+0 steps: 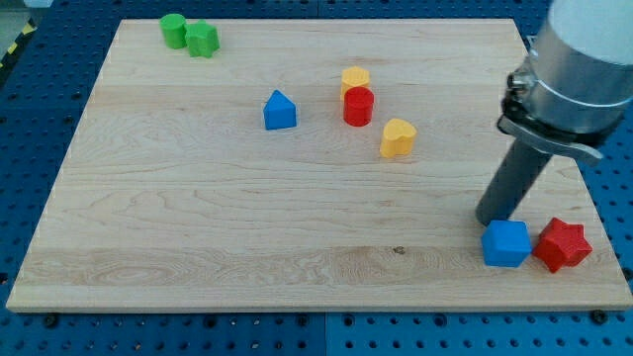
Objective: Slide the yellow heart to the blue cube
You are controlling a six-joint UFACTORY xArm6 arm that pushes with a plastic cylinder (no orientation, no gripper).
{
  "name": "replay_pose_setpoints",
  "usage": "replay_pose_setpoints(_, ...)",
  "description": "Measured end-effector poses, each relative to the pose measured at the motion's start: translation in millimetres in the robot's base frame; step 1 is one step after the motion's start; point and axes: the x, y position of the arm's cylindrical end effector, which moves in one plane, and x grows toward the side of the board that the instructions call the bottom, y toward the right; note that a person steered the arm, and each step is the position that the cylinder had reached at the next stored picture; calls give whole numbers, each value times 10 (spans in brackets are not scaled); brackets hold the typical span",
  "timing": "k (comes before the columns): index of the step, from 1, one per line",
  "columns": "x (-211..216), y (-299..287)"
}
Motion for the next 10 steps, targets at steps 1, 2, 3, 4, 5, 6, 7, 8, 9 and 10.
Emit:
replay_pose_setpoints(1, -196, -480)
replay_pose_setpoints(2, -547, -983)
replay_pose_setpoints(3, -933, -1256)
replay_pose_setpoints(4, -985, -1194)
replay_pose_setpoints(5, -1191, -949)
replay_pose_setpoints(6, -1234, -729)
replay_pose_setpoints(7, -1093, -406)
replay_pose_setpoints(8, -753, -182)
replay_pose_setpoints(9, -358, -160)
replay_pose_setpoints(10, -81, -158)
